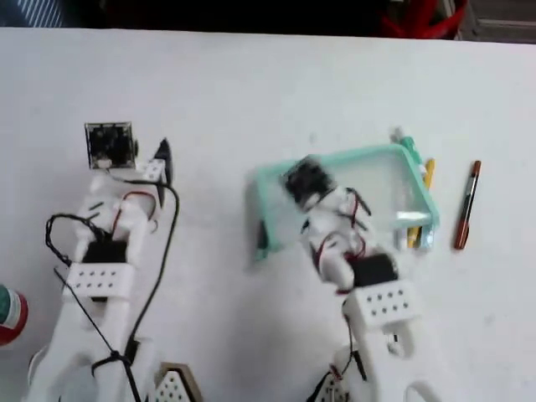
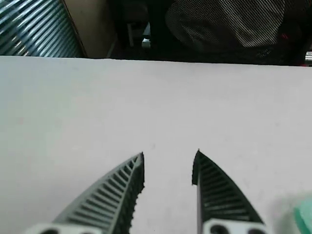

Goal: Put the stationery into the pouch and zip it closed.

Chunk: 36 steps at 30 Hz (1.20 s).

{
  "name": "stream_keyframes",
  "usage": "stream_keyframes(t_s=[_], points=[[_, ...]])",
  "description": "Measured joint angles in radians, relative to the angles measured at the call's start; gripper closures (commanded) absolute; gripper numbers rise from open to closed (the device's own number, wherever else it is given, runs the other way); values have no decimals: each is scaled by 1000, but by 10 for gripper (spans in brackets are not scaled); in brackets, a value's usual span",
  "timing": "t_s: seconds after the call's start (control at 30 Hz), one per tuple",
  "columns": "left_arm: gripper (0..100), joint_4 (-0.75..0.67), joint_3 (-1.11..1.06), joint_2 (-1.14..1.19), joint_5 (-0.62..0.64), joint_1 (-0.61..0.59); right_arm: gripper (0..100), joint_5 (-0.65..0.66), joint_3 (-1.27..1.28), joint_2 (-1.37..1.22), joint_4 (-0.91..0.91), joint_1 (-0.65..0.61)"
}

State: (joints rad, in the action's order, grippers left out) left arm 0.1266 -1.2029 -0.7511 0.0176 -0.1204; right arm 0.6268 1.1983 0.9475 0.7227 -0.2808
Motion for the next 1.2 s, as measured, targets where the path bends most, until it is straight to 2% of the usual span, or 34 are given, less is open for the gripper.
stream_keyframes(t_s=[0.07, 0.17, 0.33, 0.43, 0.63, 0.7, 0.8, 0.97, 1.2], points=[[832, -8, 0, 0, 0, -9, 650, 75, 87, 114, 6, -48], [834, -23, 0, 0, 0, -46, 649, 121, 195, 284, 38, -120], [832, -54, -2, 3, 51, -101, 649, 209, 198, 474, 236, -175], [833, -77, 0, 49, 77, -132, 649, 222, 198, 488, 241, -180], [834, -81, 109, 265, 87, -149, 649, 249, 239, 361, 129, -180], [834, -44, 158, 315, 87, -149, 649, 264, 244, 288, 89, -180], [832, 20, 204, 334, 87, -149, 649, 272, 244, 178, 9, -181], [832, 32, 212, 341, 87, -149, 649, 327, 244, 20, -127, -181], [831, 32, 212, 341, 87, -146, 649, 443, 259, -150, -359, -95]])
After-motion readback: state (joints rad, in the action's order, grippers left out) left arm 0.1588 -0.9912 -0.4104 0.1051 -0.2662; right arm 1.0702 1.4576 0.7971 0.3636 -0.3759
